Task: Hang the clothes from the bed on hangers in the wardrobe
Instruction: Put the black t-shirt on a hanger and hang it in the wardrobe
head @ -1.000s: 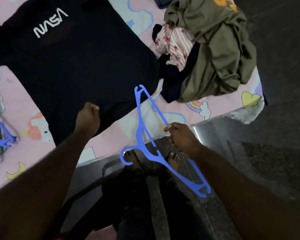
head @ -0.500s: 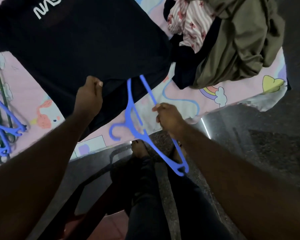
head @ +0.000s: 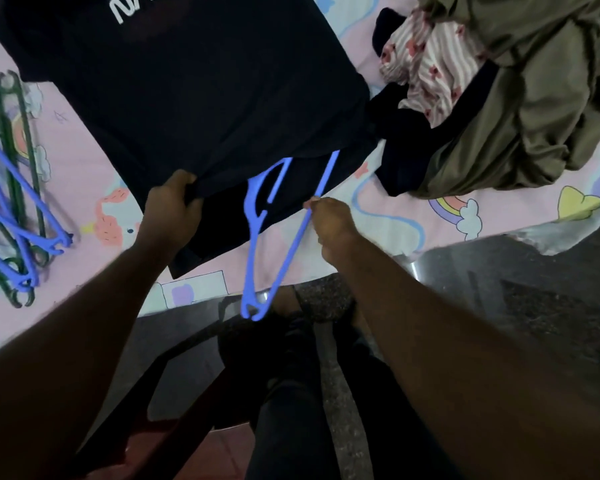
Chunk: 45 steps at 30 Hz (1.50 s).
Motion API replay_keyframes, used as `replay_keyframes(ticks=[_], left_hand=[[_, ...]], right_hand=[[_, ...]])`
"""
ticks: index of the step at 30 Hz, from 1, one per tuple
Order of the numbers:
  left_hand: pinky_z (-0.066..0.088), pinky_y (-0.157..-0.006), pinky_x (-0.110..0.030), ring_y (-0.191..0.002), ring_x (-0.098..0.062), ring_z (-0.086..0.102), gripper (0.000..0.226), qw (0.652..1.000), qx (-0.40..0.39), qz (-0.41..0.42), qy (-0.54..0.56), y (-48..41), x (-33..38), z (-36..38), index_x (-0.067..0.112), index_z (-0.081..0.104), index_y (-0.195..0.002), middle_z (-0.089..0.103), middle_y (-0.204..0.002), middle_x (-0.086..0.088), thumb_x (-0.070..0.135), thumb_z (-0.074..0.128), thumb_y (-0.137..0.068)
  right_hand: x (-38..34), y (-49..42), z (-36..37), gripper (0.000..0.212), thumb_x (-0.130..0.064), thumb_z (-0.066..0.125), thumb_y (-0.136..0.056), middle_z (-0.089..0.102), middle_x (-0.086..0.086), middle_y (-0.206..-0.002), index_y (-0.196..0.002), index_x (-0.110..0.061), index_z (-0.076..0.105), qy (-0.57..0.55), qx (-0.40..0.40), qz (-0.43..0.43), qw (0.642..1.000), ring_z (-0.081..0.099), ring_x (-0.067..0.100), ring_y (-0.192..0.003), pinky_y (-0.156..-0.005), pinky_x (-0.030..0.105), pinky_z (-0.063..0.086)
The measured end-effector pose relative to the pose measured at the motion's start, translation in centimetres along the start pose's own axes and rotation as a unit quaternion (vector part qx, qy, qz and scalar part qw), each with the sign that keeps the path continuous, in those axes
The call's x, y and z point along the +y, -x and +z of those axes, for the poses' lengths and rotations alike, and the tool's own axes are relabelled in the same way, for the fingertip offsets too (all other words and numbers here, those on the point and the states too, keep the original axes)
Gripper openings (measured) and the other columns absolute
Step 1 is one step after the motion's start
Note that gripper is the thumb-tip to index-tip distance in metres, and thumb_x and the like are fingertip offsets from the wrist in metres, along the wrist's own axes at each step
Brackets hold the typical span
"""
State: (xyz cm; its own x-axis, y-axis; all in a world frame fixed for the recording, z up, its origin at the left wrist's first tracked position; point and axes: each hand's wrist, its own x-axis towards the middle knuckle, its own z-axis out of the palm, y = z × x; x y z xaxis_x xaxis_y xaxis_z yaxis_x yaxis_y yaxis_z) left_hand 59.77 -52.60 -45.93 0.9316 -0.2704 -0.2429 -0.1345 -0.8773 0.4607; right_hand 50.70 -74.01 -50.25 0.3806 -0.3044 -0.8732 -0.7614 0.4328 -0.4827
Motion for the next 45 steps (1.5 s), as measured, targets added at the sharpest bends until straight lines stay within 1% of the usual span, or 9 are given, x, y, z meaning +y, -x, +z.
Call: replay_keyframes(ticks=[9, 13, 18, 22, 27, 31, 35, 42, 45], left_hand=[[0.035, -0.062, -0.03, -0.07, -0.033, 0.06, 0.024, 0.987, -0.138, -0.006, -0.084, -0.7, -0.6, 0.5, 0.007, 0.061, -0.084, 0.054, -0.061, -0.003, 0.029, 0.07, -0.087], [0.043, -0.065, -0.034, -0.073, -0.036, 0.063, 0.012, 0.999, -0.026, 0.011, -0.019, -1.1, -1.9, 0.1, 0.0, 0.065, -0.095, 0.065, -0.077, -0.019, 0.007, 0.065, -0.085], [0.042, -0.056, -0.014, -0.056, -0.004, 0.052, 0.008, 0.991, 0.004, -0.055, 0.125, -1.0, -1.4, -0.5, 0.012, 0.054, -0.085, 0.061, -0.07, -0.005, 0.009, 0.059, -0.092], [0.045, -0.06, -0.03, -0.059, -0.021, 0.055, 0.012, 0.992, -0.05, -0.039, 0.107, -1.2, -2.0, -0.4, 0.012, 0.059, -0.082, 0.061, -0.066, -0.007, 0.018, 0.067, -0.089], [0.05, -0.068, -0.037, -0.072, -0.03, 0.059, 0.031, 0.994, -0.078, -0.07, 0.004, 0.5, -3.3, 1.4, 0.008, 0.06, -0.103, 0.06, -0.077, -0.007, 0.026, 0.075, -0.082], [0.049, -0.076, -0.044, -0.093, -0.041, 0.061, 0.03, 0.977, -0.126, -0.144, -0.094, 2.1, -3.9, 3.0, 0.008, 0.06, -0.114, 0.063, -0.106, -0.018, 0.02, 0.067, -0.088], [0.045, -0.079, -0.045, -0.099, -0.042, 0.054, 0.028, 0.973, -0.052, -0.201, -0.105, 3.6, -4.1, 3.6, 0.003, 0.065, -0.108, 0.056, -0.111, -0.02, 0.004, 0.065, -0.08], [0.039, -0.097, -0.049, -0.115, -0.042, 0.045, 0.033, 0.942, 0.041, -0.332, 0.005, 5.8, -4.3, 3.6, -0.002, 0.055, -0.121, 0.051, -0.123, -0.025, 0.007, 0.054, -0.09], [0.042, -0.088, -0.036, -0.1, -0.03, 0.055, 0.023, 0.918, 0.128, -0.363, 0.099, 5.9, -3.9, 3.2, -0.001, 0.055, -0.113, 0.06, -0.109, -0.019, 0.005, 0.05, -0.091]], right_hand=[[-2.6, -1.0, 2.8, 0.025, -0.015, 0.044, -0.104, 0.055, 0.013, -0.075, -0.087, -0.003, 0.057, -0.184, -0.021, 0.05, 0.981, 0.057, 0.02, -0.056, -0.05, 0.024, 0.056], [-3.9, -1.3, 5.4, 0.02, -0.005, 0.039, -0.104, 0.056, 0.016, -0.083, -0.089, -0.001, 0.052, -0.233, -0.052, 0.053, 0.97, 0.063, 0.025, -0.067, -0.063, 0.031, 0.06], [-3.3, -2.4, 5.6, 0.009, -0.002, 0.048, -0.101, 0.064, 0.014, -0.096, -0.103, 0.0, 0.056, -0.05, -0.095, -0.013, 0.994, 0.068, 0.027, -0.085, -0.077, 0.033, 0.058], [-3.8, -3.4, 3.7, 0.005, -0.01, 0.06, -0.096, 0.064, 0.01, -0.081, -0.092, -0.008, 0.059, 0.128, -0.071, -0.07, 0.987, 0.067, 0.027, -0.075, -0.068, 0.031, 0.057], [-5.4, -4.9, -0.1, 0.041, -0.019, 0.072, -0.079, 0.053, 0.012, -0.12, -0.116, -0.013, 0.056, 0.497, 0.17, -0.369, 0.767, 0.051, 0.033, -0.113, -0.092, 0.043, 0.04], [-8.0, -6.9, -3.3, 0.054, -0.034, 0.067, -0.083, 0.041, 0.012, -0.142, -0.132, -0.021, 0.048, 0.641, 0.221, -0.367, 0.636, 0.039, 0.036, -0.128, -0.095, 0.049, 0.034], [-10.3, -9.0, -4.6, 0.033, -0.014, 0.053, -0.087, 0.049, 0.015, -0.127, -0.119, -0.015, 0.059, 0.616, 0.165, -0.375, 0.673, 0.049, 0.038, -0.114, -0.09, 0.045, 0.038], [-14.3, -7.8, -5.5, 0.025, 0.002, 0.04, -0.087, 0.054, -0.004, -0.089, -0.106, -0.003, 0.056, 0.334, 0.116, -0.357, 0.865, 0.051, 0.006, -0.079, -0.074, 0.012, 0.043], [-15.3, -7.2, -5.7, 0.029, 0.001, 0.034, -0.079, 0.052, -0.004, -0.091, -0.098, -0.016, 0.049, 0.21, 0.132, -0.329, 0.911, 0.052, 0.014, -0.085, -0.083, 0.026, 0.05]])
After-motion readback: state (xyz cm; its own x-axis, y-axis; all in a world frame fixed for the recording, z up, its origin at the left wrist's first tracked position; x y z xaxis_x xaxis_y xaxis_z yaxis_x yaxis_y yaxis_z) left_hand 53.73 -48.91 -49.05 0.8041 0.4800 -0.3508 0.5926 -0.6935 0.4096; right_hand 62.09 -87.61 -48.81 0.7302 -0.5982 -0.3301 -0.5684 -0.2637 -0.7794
